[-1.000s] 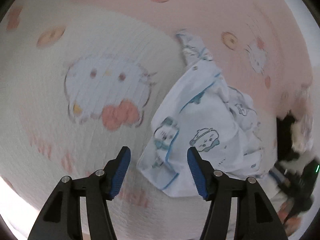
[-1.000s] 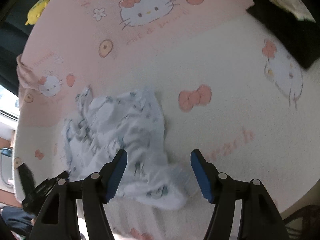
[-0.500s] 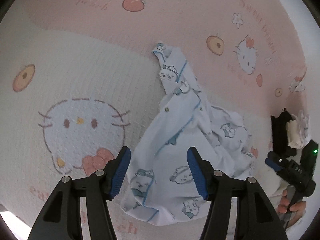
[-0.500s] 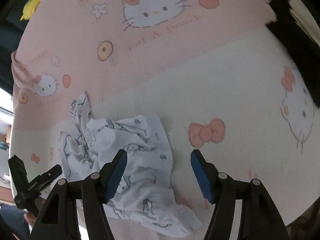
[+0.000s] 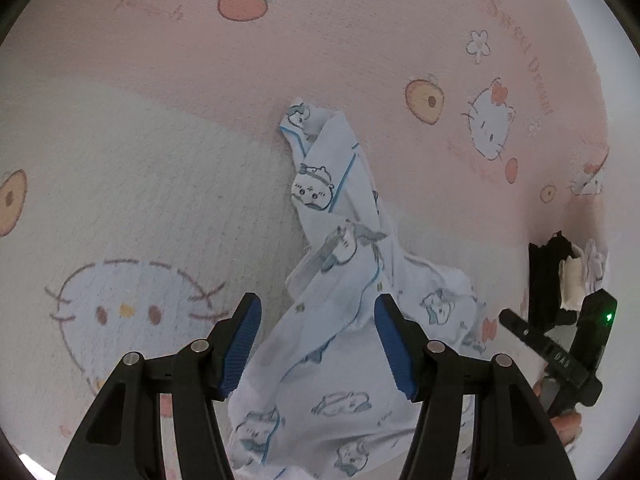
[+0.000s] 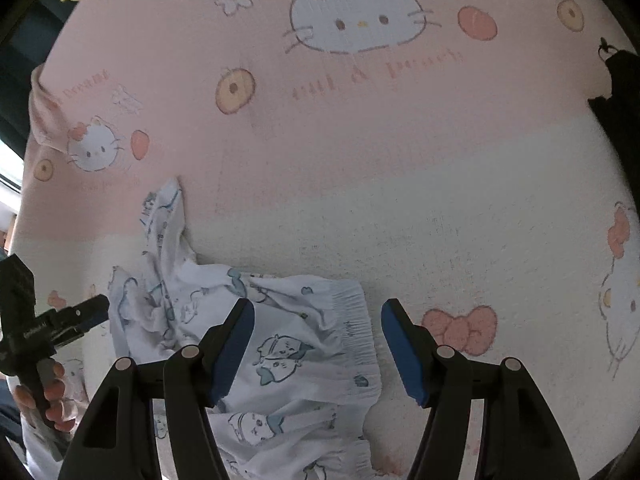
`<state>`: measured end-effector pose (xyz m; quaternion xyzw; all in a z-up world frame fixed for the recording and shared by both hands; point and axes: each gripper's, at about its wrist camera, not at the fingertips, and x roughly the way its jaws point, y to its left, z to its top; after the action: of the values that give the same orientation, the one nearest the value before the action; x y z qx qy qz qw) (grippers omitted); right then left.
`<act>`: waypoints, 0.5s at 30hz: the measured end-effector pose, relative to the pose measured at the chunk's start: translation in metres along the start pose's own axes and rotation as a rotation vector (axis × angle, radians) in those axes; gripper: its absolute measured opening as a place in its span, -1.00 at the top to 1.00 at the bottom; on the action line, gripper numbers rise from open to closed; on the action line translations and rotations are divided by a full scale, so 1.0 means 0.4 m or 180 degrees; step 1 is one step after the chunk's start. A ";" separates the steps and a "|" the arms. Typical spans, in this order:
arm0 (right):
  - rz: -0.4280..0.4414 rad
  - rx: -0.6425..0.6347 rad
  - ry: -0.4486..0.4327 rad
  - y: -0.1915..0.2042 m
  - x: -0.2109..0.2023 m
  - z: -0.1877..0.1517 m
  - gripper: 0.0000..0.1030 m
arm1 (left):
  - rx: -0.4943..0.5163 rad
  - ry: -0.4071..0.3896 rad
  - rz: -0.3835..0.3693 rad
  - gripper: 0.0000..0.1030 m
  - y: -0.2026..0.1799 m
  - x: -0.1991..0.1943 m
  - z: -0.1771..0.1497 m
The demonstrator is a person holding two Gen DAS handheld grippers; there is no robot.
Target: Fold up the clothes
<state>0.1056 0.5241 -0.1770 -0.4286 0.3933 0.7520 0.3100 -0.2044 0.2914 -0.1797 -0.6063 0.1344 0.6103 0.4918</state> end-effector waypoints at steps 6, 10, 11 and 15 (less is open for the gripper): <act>-0.0104 -0.0129 0.0116 0.007 0.041 -0.004 -0.27 | -0.0023 0.0079 0.0061 -0.09 -0.007 0.026 -0.005; -0.0173 -0.0215 0.0194 0.012 0.069 -0.007 -0.27 | 0.0063 0.0090 0.0188 -0.09 -0.023 0.051 0.010; -0.0190 -0.0237 0.0214 0.013 0.075 -0.008 -0.27 | 0.0095 0.0101 0.0212 -0.09 -0.028 0.058 0.013; -0.0284 -0.0297 0.0199 0.018 0.091 -0.013 -0.27 | 0.0341 0.0160 0.0272 -0.08 -0.052 0.082 0.011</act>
<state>0.0858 0.5206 -0.2087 -0.4830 0.3478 0.7412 0.3104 -0.1839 0.3192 -0.1985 -0.5880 0.2049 0.6072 0.4935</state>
